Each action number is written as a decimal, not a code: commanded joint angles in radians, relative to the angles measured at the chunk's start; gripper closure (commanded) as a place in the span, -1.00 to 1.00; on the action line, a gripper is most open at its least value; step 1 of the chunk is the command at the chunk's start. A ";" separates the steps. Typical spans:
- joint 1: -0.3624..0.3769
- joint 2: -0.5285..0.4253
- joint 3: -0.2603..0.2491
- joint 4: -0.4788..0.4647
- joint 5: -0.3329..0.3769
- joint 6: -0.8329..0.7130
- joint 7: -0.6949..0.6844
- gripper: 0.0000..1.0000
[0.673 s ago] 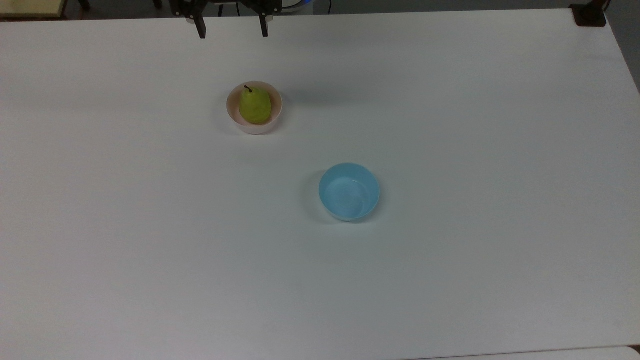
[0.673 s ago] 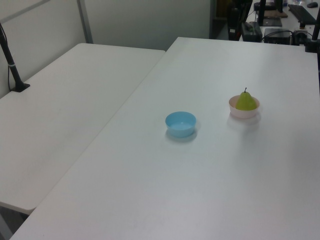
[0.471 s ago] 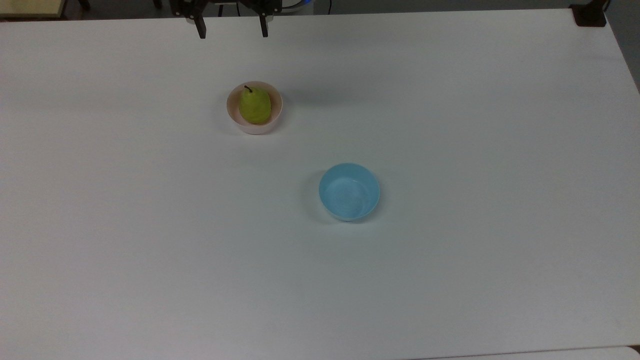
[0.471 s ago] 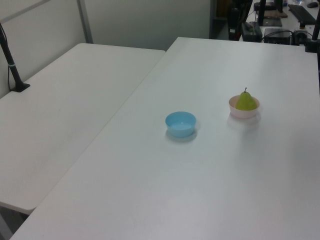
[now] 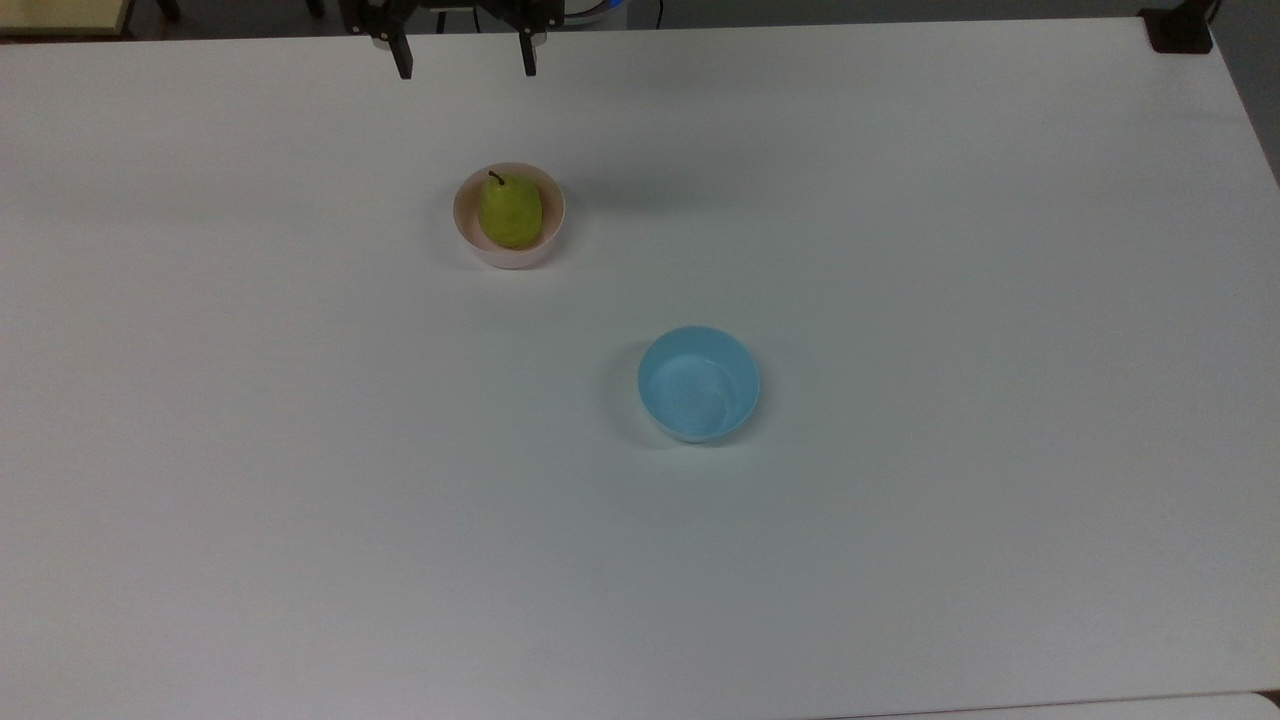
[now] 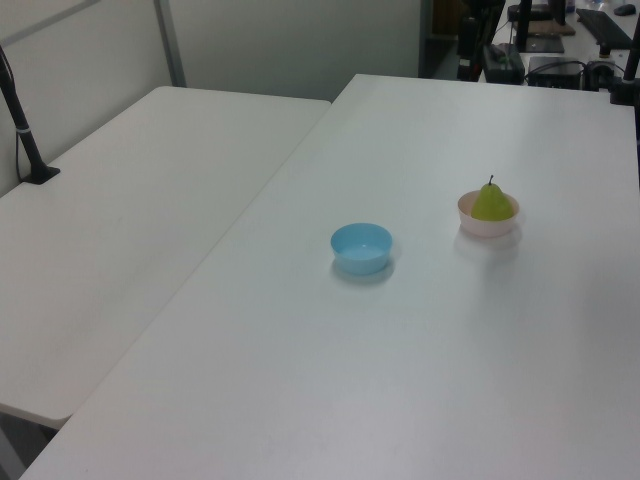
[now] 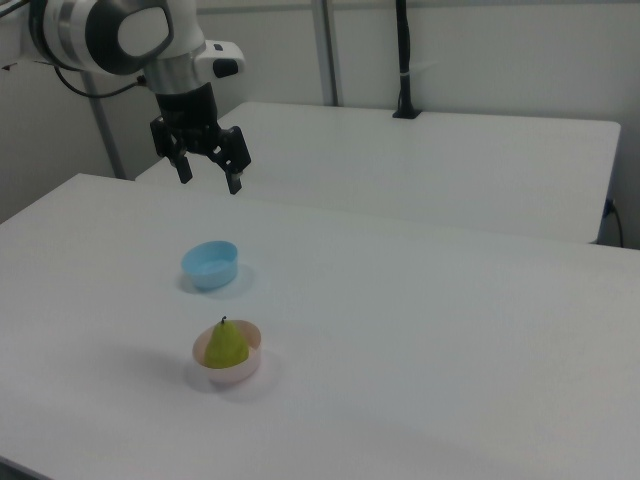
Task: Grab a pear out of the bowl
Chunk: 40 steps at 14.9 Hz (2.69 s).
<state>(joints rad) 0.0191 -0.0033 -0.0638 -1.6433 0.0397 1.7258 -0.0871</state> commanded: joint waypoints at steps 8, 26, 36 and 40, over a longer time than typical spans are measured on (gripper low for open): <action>-0.045 -0.003 -0.010 -0.144 -0.073 -0.066 -0.571 -1.00; 0.007 0.083 0.032 -0.510 -0.096 0.387 -0.266 -1.00; -0.005 0.097 0.032 -0.509 -0.121 0.391 -0.256 1.00; -0.005 0.065 0.030 -0.488 -0.120 0.342 -0.255 1.00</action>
<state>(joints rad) 0.0119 0.1123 -0.0309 -2.1340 -0.0650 2.0992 -0.3653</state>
